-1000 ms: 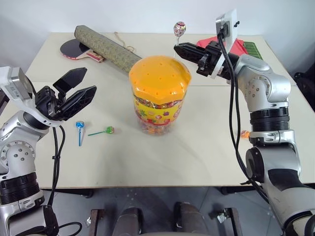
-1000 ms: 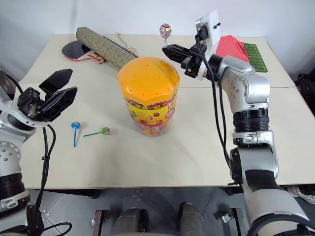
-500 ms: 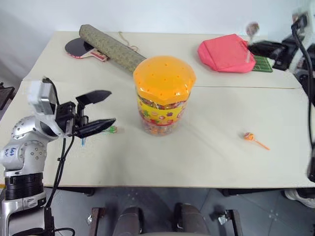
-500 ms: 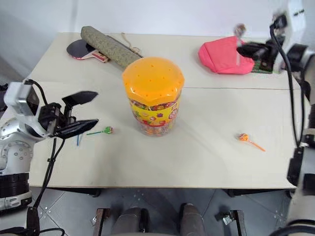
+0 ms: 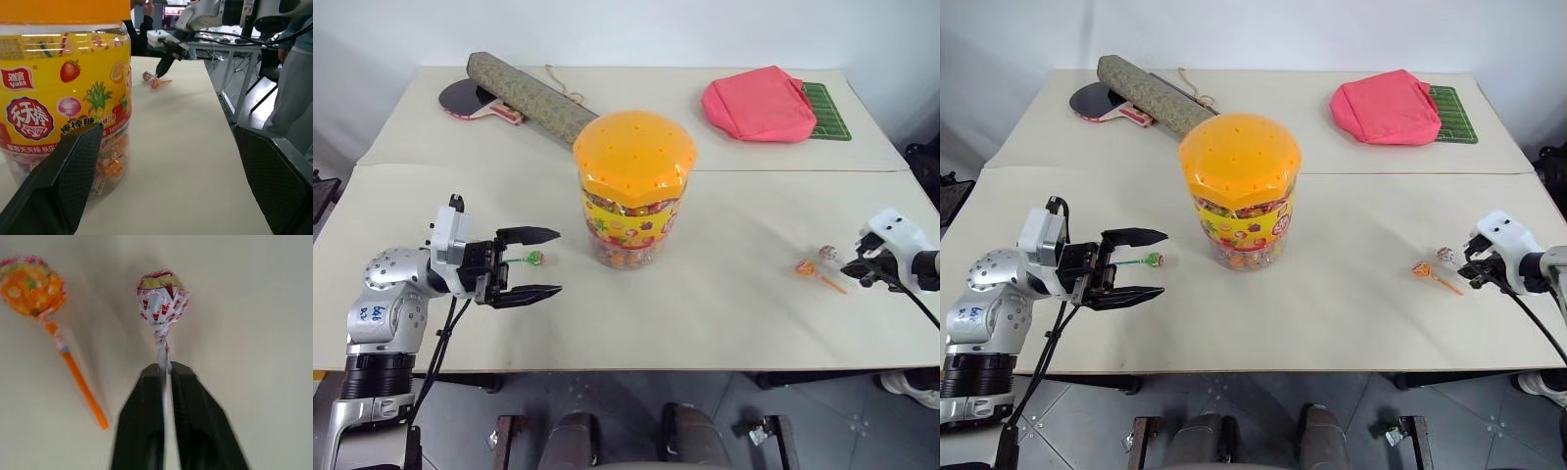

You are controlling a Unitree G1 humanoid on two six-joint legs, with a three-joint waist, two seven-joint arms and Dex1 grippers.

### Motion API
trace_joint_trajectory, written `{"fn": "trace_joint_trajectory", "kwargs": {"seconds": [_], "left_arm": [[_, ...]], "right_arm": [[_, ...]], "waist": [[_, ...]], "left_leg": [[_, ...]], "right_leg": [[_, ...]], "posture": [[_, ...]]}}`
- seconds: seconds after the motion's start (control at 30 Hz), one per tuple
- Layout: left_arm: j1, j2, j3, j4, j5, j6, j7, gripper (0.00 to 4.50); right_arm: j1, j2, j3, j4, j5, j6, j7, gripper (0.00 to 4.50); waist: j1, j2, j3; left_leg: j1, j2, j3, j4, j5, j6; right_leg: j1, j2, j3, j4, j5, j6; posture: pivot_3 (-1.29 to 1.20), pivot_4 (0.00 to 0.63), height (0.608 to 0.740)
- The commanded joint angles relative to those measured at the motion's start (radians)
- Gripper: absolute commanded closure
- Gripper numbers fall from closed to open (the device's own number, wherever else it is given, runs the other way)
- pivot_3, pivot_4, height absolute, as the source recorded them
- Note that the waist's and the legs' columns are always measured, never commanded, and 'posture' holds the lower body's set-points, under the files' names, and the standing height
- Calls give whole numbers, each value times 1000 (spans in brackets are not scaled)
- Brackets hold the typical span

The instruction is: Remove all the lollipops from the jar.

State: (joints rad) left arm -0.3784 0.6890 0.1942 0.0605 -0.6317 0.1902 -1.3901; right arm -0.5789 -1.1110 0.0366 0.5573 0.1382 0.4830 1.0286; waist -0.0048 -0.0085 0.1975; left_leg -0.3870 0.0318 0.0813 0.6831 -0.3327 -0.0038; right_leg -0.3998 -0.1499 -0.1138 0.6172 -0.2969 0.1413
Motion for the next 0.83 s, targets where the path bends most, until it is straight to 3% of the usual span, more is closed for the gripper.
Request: {"fn": "trace_joint_trajectory", "kwargs": {"seconds": [0.03,0.17,0.27,0.33,0.5,0.7,0.83], "left_arm": [[16,26,23,-3,32,-20,32,0],[43,44,31,-22,68,-34,74,0],[105,81,58,-47,127,-56,137,0],[138,103,67,-52,177,-61,195,0],[203,60,127,-65,207,-101,347,0],[328,-12,179,-196,211,-75,517,0],[408,-38,213,-260,216,-60,599,0]], "right_arm": [[5,-15,-77,-27,36,-28,29,2824],[42,-24,-168,-102,114,-101,120,1536],[61,64,-345,-246,350,-215,300,476],[90,123,-374,-353,440,-249,382,23],[156,291,-203,-507,414,-338,438,23],[124,448,-80,-365,297,-575,459,23],[125,508,-73,-299,269,-670,429,23]], "waist": [[1,0,0],[3,0,0],[3,0,0],[1,0,0],[6,-2,-1],[5,-2,-1],[3,-2,-1]], "left_leg": [[0,0,0,0,0,0],[0,0,0,0,0,0],[0,0,0,0,0,0],[1,1,0,0,0,0],[2,1,-1,1,-1,0],[1,0,-3,2,-1,0],[2,0,-3,1,-1,0]], "right_leg": [[0,0,0,0,0,0],[0,0,0,0,0,0],[0,0,0,-1,0,0],[0,1,0,0,0,0],[2,0,-1,1,0,0],[2,-1,-1,1,0,0],[2,0,-2,2,0,0]], "posture": [[0,150,740],[0,150,740],[0,150,740],[0,150,740],[0,150,740],[0,150,740],[0,150,740]]}}
